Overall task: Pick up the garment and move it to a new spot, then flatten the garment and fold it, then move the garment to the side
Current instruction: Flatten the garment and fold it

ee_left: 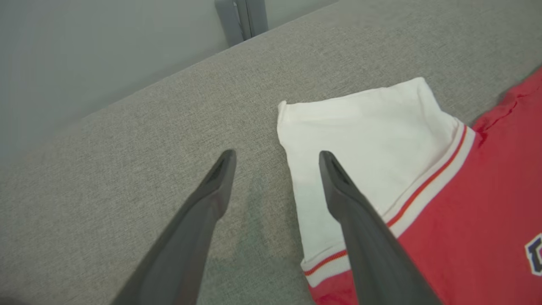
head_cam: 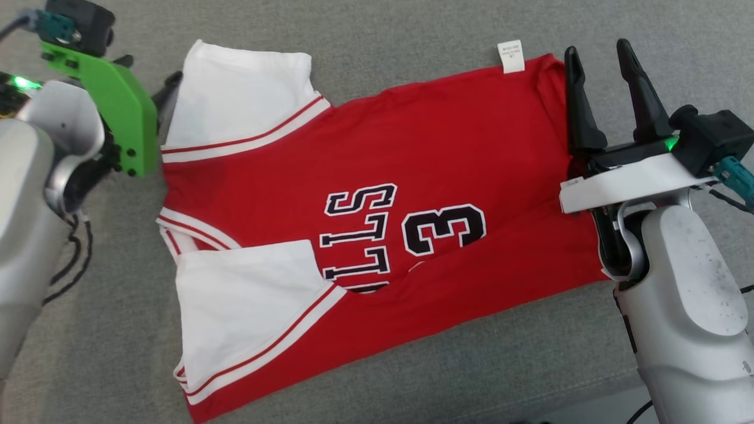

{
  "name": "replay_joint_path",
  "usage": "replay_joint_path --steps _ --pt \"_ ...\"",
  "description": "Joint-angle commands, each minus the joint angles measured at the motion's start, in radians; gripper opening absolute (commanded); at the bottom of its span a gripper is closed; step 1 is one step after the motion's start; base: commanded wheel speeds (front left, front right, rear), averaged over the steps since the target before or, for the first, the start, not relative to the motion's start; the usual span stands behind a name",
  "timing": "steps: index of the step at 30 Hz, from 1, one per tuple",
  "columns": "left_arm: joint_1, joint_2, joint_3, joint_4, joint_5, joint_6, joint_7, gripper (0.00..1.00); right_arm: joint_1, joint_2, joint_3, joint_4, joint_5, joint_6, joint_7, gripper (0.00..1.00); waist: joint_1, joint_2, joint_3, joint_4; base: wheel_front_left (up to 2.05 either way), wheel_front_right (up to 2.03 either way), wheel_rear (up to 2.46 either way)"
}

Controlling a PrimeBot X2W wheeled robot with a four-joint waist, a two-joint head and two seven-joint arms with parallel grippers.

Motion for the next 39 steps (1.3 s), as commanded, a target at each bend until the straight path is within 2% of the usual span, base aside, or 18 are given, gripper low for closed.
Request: replay_joint_path --steps 1,4,8,13,18,24,25,26,27,32,39 --pt "-0.034 0.029 -0.016 0.009 -0.021 -0.002 0.019 1.0 -0.019 0.006 0.005 -0.008 0.005 -0.001 -0.006 1.0 -0.0001 0.0 0.085 -0.083 0.0 0.0 0.0" --pt "-0.088 0.076 -0.074 0.01 -0.061 -0.002 0.057 1.0 -0.031 0.011 0.009 -0.014 0.008 -0.001 -0.007 1.0 -0.0001 0.0 0.107 -0.106 0.0 0.0 0.0" --pt "-0.14 0.107 -0.105 0.043 -0.104 -0.002 0.071 1.0 -0.046 0.021 -0.002 -0.021 0.014 -0.001 -0.007 1.0 -0.0001 0.0 0.127 -0.129 0.0 0.0 0.0" --pt "-0.187 0.113 -0.144 0.08 -0.137 -0.002 0.092 1.0 -0.047 0.028 -0.012 -0.034 0.015 -0.002 -0.008 1.0 -0.0001 0.0 0.145 -0.149 0.0 0.0 0.0" --pt "-0.214 0.123 -0.18 0.136 -0.11 0.0 0.089 1.0 -0.04 0.038 -0.019 -0.045 0.012 -0.002 -0.008 1.0 -0.0001 0.0 0.157 -0.162 0.0 0.0 0.0" --pt "-0.2 0.112 -0.228 0.156 -0.162 -0.001 0.152 1.0 -0.028 0.043 -0.033 -0.04 0.002 -0.002 -0.008 1.0 -0.0001 0.0 0.156 -0.167 0.0 0.0 0.0" --pt "-0.199 0.113 -0.235 0.154 -0.169 -0.002 0.159 0.95 -0.027 0.043 -0.036 -0.038 0.001 -0.002 -0.008 1.0 -0.0001 0.0 0.154 -0.166 0.0 0.0 0.0" --pt "-0.198 0.113 -0.24 0.152 -0.173 -0.003 0.159 0.36 -0.027 0.042 -0.039 -0.036 -0.001 -0.002 -0.008 1.0 -0.0001 0.0 0.151 -0.164 0.0 0.0 0.0" --pt "-0.196 0.112 -0.247 0.146 -0.183 -0.003 0.164 0.0 -0.026 0.04 -0.044 -0.033 -0.002 -0.002 -0.008 1.0 -0.0001 0.0 0.147 -0.161 0.0 0.0 0.0" --pt "-0.201 0.104 -0.253 0.122 -0.21 -0.002 0.095 0.0 -0.038 0.023 -0.052 -0.007 0.0 -0.002 -0.007 1.0 -0.0001 0.0 0.119 -0.128 0.0 0.0 0.0" --pt "-0.199 0.059 -0.282 0.053 -0.226 -0.002 -0.074 0.0 -0.086 -0.056 -0.022 0.068 0.048 -0.002 0.057 1.0 -0.0001 0.0 0.061 -0.023 0.0 0.0 0.0"
